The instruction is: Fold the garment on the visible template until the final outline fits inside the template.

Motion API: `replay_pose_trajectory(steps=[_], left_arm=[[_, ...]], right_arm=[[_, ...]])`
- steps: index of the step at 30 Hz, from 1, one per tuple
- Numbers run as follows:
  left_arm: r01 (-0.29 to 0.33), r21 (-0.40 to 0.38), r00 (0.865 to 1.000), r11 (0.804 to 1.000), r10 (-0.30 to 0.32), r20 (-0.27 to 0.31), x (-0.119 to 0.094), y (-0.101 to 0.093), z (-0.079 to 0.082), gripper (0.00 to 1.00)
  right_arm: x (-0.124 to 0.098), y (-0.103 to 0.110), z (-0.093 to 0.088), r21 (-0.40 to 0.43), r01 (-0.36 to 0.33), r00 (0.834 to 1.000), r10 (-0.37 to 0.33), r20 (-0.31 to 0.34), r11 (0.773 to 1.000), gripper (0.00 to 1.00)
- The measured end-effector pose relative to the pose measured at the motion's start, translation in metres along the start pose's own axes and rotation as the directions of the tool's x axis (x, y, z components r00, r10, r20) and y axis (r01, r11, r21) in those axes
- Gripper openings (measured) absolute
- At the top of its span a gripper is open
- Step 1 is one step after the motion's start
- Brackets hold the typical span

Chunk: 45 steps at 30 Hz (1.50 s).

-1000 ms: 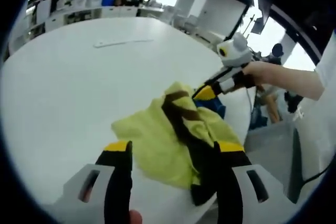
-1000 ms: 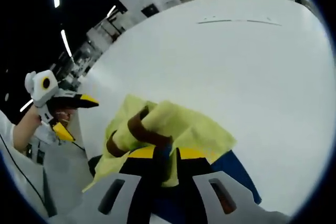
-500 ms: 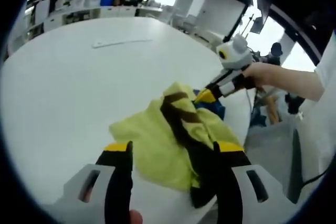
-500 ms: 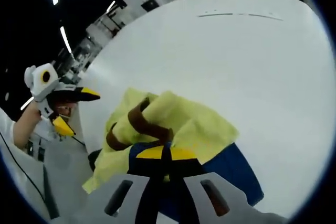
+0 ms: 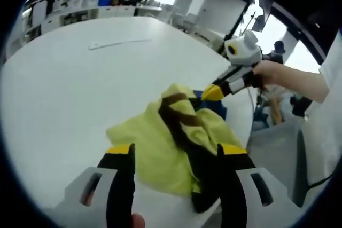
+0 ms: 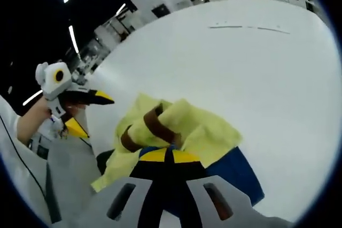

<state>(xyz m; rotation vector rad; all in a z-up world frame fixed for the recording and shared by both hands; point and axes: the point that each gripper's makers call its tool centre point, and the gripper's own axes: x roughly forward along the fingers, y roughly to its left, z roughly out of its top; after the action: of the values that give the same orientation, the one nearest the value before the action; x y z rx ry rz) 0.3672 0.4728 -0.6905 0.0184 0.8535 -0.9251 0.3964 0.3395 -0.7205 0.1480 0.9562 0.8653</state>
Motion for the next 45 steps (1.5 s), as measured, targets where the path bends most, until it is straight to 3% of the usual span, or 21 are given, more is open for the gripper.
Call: replay_pose_trajectory(steps=[15,22,33,38,45], left_arm=[[0.05,0.054,0.999,0.997,-0.05,-0.009,0.015,-0.008,0.014,0.57],[0.072,0.066,0.997,0.995,-0.07,-0.022,0.022,-0.014,0.01,0.55],[0.077,0.099,0.997,0.992,-0.077,-0.002,0.035,-0.011,0.019,0.51],[0.088,0.139,0.996,0.986,-0.091,0.014,0.042,-0.012,0.027,0.49],[0.098,0.16,0.995,0.982,-0.102,0.018,0.052,-0.012,0.029,0.47]], right_arm=[[-0.041,0.019,0.014,-0.058,-0.033,0.993,0.039,0.109,0.998,0.01],[-0.062,0.051,0.028,-0.145,-0.15,0.969,0.174,0.173,0.978,0.01],[-0.078,0.085,0.02,-0.211,-0.268,0.945,0.299,0.132,0.94,0.01],[-0.083,0.106,0.017,-0.252,-0.341,0.923,0.374,0.096,0.906,0.01],[-0.086,0.122,0.012,-0.275,-0.392,0.904,0.423,0.061,0.878,0.01]])
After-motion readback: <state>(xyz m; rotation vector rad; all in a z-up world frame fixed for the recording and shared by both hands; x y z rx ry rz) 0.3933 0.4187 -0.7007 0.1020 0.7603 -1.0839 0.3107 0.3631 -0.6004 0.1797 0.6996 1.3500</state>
